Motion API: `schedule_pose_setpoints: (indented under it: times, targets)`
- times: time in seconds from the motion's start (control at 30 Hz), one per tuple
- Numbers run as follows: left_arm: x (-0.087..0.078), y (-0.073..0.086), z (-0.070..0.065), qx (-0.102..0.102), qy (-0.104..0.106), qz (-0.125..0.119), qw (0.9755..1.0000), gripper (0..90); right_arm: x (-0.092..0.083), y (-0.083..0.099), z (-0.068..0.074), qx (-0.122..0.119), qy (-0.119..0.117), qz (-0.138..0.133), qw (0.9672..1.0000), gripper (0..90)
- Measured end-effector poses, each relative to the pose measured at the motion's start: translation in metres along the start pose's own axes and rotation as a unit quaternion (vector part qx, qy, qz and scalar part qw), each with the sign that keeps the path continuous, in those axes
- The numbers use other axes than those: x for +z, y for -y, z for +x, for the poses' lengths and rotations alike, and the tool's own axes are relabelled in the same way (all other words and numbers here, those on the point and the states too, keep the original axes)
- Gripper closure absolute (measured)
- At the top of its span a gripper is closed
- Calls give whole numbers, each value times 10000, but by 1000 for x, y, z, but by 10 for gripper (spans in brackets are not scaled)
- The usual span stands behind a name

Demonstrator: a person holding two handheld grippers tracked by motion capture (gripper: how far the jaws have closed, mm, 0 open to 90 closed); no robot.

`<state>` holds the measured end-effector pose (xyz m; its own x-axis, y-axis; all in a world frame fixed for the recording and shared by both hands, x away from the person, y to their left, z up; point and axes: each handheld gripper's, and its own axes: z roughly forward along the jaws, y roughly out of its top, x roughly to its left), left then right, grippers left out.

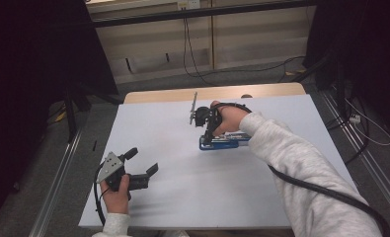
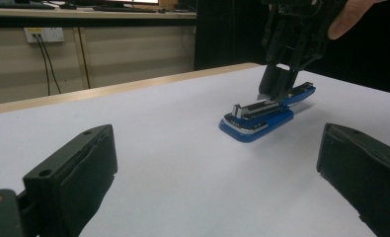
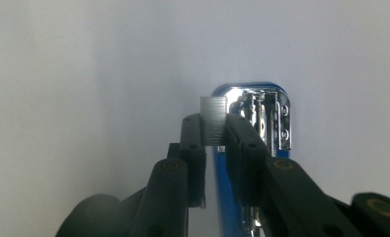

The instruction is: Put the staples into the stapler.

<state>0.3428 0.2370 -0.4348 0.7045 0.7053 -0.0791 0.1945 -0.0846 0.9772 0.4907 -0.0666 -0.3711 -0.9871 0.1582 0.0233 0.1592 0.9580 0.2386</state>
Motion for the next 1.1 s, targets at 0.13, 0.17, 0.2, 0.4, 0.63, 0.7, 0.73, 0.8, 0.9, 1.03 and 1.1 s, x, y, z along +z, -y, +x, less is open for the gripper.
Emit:
schedule_pose_setpoints:
  times: [0.13, 0.17, 0.2, 0.4, 0.63, 0.7, 0.73, 0.8, 0.9, 1.03, 1.1]
  targets:
    - [0, 0, 0, -1, 12, -5, 10000, 20, -1, 1, -6, 103, 27, -22, 9999, 790]
    - [0, 0, 0, -1, 12, -5, 10000, 20, -1, 1, -6, 103, 27, -22, 9999, 790]
    - [0, 0, 0, 4, 13, 2, 10000, 20, -2, 2, -9, 108, 49, -4, 9999, 790]
    - [2, 1, -1, 24, 60, 28, 10000, 20, -5, 3, -15, 170, 93, -46, 9998, 790]
    - [2, 0, -1, 2, 35, 7, 10000, 20, -5, 2, -19, 197, 89, -49, 9998, 790]
    - [2, 0, -1, 7, 45, 8, 10000, 20, -4, 1, -21, 193, 71, -70, 9998, 790]
    - [2, 0, -1, 0, 40, 7, 10000, 20, -4, 0, -22, 187, 92, -72, 9998, 790]
    - [1, 0, -1, -4, 36, 11, 10000, 20, -3, -1, -23, 181, 102, -50, 9998, 790]
    - [1, 1, -1, -36, 37, 7, 10000, 20, -2, -2, -24, 185, 88, -57, 9998, 790]
    - [1, 1, -1, -3, 36, 16, 10000, 20, -1, -2, -25, 140, 89, -58, 9998, 790]
    - [1, 1, -1, -5, 33, 19, 10000, 20, -1, -1, -25, 126, 84, -50, 9999, 790]
